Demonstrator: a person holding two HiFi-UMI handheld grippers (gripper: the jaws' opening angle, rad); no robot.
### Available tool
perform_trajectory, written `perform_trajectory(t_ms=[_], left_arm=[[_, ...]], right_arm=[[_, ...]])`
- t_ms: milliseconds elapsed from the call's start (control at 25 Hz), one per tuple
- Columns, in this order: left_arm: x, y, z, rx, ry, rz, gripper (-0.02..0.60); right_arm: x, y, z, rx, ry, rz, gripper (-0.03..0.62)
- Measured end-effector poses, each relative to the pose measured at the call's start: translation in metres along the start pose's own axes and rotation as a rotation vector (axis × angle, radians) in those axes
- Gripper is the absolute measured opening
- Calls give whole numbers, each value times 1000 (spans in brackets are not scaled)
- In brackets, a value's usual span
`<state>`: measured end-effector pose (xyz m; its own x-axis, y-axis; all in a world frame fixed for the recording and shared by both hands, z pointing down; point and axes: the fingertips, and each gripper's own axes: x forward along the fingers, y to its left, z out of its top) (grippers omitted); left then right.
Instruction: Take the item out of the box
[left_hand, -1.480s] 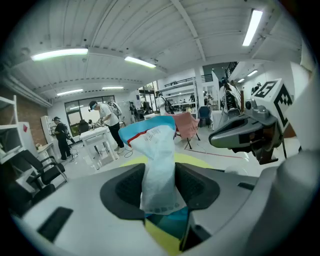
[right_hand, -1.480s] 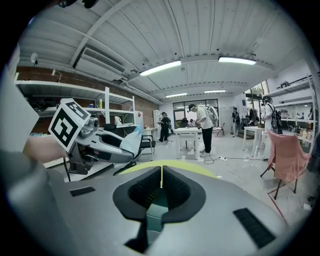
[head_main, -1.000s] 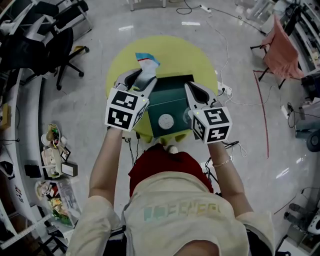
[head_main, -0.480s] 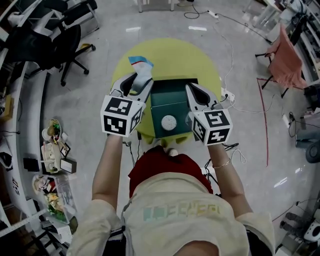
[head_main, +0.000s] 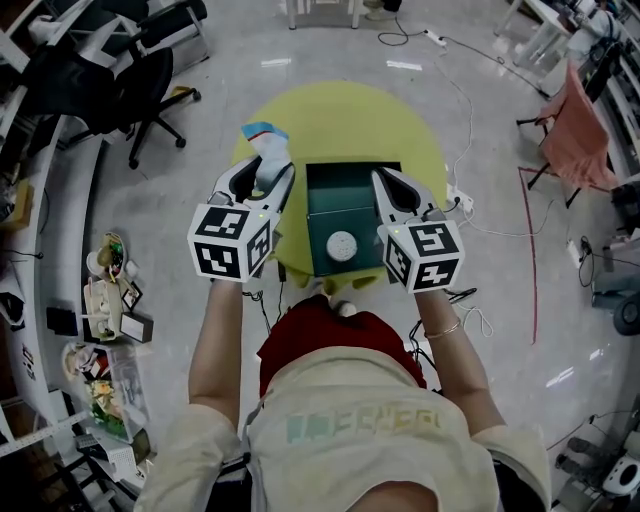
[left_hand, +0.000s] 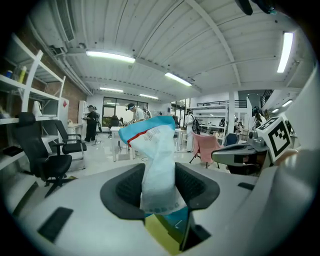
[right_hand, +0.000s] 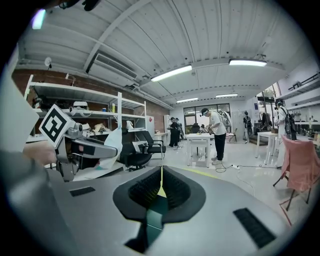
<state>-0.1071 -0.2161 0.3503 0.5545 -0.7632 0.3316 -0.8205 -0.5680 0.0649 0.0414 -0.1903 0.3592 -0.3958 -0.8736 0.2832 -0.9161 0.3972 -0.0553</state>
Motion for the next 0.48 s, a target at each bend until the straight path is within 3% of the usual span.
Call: perform_trajectory(t_ms=[480], left_arm=[[-35, 21, -13, -113, -43, 87, 199]], right_arm=[[4, 18, 5, -9, -22, 35, 37]])
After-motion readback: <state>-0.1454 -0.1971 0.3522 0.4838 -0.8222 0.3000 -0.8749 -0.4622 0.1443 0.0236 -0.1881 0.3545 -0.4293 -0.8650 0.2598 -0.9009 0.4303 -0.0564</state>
